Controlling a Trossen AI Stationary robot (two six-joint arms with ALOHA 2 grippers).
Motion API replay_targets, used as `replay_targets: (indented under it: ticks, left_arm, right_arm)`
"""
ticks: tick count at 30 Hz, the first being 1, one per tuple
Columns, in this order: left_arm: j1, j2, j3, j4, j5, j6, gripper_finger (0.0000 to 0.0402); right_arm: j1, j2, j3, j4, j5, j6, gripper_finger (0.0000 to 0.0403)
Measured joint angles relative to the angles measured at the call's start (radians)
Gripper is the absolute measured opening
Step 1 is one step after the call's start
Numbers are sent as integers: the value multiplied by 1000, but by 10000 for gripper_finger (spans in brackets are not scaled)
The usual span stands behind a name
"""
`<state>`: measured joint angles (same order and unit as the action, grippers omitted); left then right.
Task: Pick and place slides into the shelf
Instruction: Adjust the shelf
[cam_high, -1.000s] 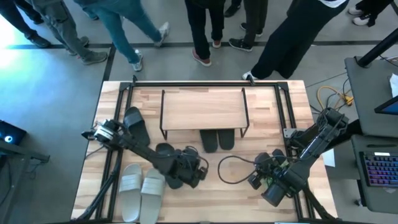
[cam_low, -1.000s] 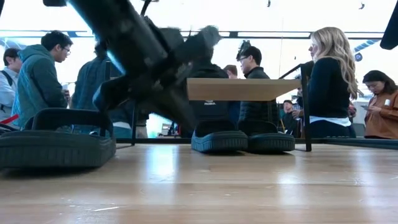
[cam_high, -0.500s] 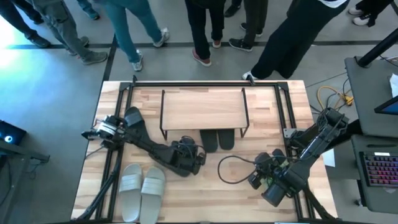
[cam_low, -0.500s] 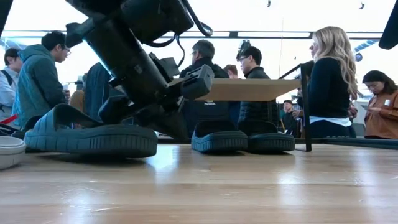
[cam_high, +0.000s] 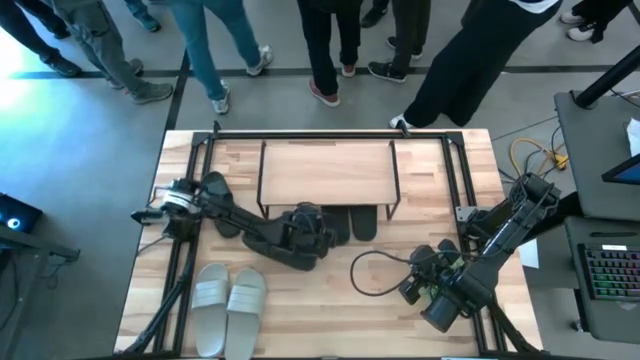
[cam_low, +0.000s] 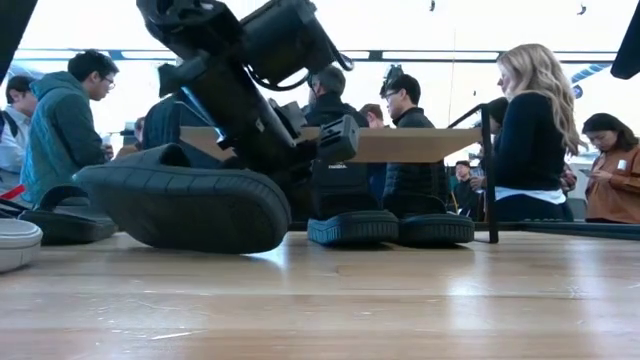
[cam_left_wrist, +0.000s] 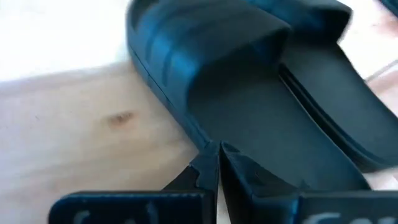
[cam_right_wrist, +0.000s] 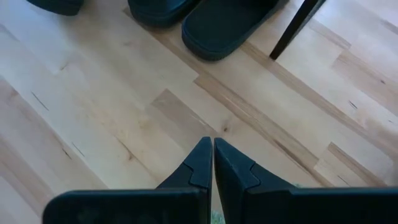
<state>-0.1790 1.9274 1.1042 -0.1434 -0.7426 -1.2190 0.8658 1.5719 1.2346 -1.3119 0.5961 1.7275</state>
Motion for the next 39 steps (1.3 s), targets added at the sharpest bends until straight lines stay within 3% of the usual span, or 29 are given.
replay_targets:
  ticks: [12,20,23,26,30,34,39]
  left_arm:
    - [24,0,-4,11,33,3,0]
    - [-105,-30,-7,-25,27,2,0]
    - [-170,-57,-8,-96,-28,-22,0]
    - [-206,-95,-14,-268,-21,-149,0]
    - [-281,-209,-14,-445,-84,-273,0]
    - [-332,-339,-13,-593,-138,-294,0]
    - [-370,-465,-17,-738,-174,-309,0]
  right_arm:
    - [0,0,0,-15,0,0,8]
    - [0,0,0,-12,-26,63,8]
    - [-5,0,-1,-10,-23,92,8]
    - [-38,0,-1,6,-33,91,8]
    - [-121,2,-1,185,-94,-142,8]
    - [-164,4,-1,207,-19,-162,8]
    - [-179,-8,-3,187,-19,-153,8]
